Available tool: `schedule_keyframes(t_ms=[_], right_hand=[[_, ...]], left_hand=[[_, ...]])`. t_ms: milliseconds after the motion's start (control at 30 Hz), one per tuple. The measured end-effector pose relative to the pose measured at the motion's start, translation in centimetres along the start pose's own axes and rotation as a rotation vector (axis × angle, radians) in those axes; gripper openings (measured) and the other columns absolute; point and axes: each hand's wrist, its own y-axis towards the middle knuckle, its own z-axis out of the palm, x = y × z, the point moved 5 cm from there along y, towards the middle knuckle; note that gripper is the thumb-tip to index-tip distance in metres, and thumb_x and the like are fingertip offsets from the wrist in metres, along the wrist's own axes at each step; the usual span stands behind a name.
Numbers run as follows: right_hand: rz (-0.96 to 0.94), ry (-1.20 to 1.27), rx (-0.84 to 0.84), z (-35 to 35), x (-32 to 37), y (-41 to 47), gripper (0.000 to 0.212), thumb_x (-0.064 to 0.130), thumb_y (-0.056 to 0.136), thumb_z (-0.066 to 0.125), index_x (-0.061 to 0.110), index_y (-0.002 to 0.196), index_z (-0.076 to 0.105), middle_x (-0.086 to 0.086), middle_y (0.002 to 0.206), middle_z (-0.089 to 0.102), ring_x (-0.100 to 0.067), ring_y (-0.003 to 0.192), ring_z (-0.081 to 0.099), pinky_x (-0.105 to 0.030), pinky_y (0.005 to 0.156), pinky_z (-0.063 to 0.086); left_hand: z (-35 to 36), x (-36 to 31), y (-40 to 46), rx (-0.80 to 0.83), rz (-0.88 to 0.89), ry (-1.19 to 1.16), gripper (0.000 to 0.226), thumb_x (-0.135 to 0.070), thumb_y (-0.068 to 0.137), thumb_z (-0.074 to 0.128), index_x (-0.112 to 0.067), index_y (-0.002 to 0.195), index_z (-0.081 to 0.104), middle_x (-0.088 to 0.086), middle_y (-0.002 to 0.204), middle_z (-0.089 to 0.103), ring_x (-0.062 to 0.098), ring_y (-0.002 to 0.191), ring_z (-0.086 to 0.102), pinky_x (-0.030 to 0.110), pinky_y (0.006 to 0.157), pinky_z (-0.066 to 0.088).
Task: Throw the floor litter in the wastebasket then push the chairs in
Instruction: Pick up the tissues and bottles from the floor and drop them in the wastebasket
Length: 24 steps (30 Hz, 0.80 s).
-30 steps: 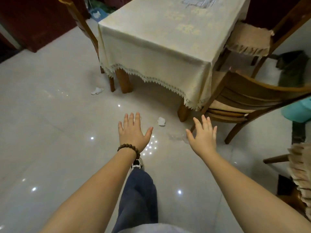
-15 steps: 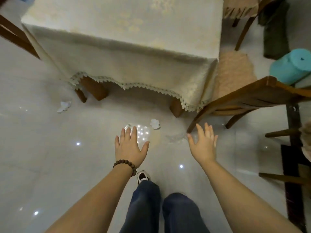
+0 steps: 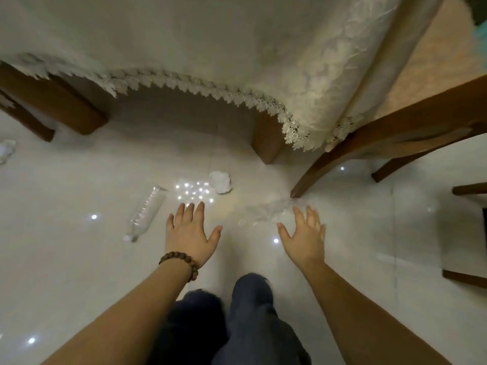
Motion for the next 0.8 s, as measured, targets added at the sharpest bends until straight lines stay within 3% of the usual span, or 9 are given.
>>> schedule_keyframes(t_ms=[200,367,567,667,733,800], right_hand=[[0.061,-0.059,-0.008,13.0,-4.7,9.8,0.085,0.076,0.080,0.031,0.028,0.147,0.012,-0.012,0.158,0.000,-0.029,0.144,-0.006,-0.051,0.115,0.001],[0.142,-0.088,-0.068,19.5,-6.5,15.9,0.110,0.093,0.062,0.020,0.029,0.147,-0.007,-0.020,0.155,-0.008,-0.034,0.142,-0.012,-0.055,0.112,-0.002],[0.115,-0.001,-0.017,25.4,-5.7,18.4,0.102,0.080,0.073,0.040,0.031,0.147,-0.009,-0.016,0.156,-0.008,-0.031,0.143,-0.011,-0.051,0.114,0.001],[-0.046,-0.010,-0.055,26.6,-4.4,18.8,0.089,0.064,0.082,0.049,0.027,0.149,0.003,-0.010,0.158,0.005,-0.028,0.144,0.001,-0.044,0.116,0.006],[-0.137,0.003,-0.139,26.4,-3.8,19.0,0.076,0.049,0.082,0.061,0.022,0.145,0.028,-0.011,0.150,0.032,-0.031,0.139,0.025,-0.043,0.114,0.021],[-0.213,0.018,-0.198,26.3,-3.4,19.3,0.059,0.029,0.077,0.072,0.017,0.131,0.051,-0.012,0.130,0.056,-0.033,0.119,0.049,-0.043,0.102,0.040]], left_hand=[[13.9,-0.1,11.1,0.008,0.005,0.006,0.073,-0.061,0.089,0.031,-0.018,0.148,0.017,0.007,0.156,0.021,0.026,0.145,0.009,0.046,0.117,0.014],[20.5,0.0,18.2,-0.069,-0.007,-0.061,0.081,-0.063,0.087,0.037,-0.016,0.148,0.012,0.010,0.157,0.012,0.027,0.145,0.005,0.045,0.117,0.014],[23.2,0.8,24.2,-0.142,-0.021,-0.043,0.092,-0.066,0.085,0.038,-0.014,0.149,-0.002,0.014,0.158,0.000,0.029,0.145,0.000,0.047,0.117,0.013],[24.1,1.1,25.8,-0.159,-0.032,-0.050,0.098,-0.068,0.083,0.040,-0.013,0.148,-0.008,0.014,0.158,-0.005,0.030,0.145,-0.003,0.049,0.117,0.012],[24.4,1.1,26.8,-0.169,-0.022,-0.075,0.102,-0.070,0.082,0.042,-0.014,0.147,-0.013,0.014,0.158,-0.008,0.030,0.145,-0.006,0.049,0.117,0.009],[24.5,0.9,27.9,-0.171,-0.003,-0.102,0.104,-0.071,0.081,0.042,-0.015,0.147,-0.015,0.012,0.158,-0.010,0.028,0.145,-0.007,0.047,0.117,0.006]])
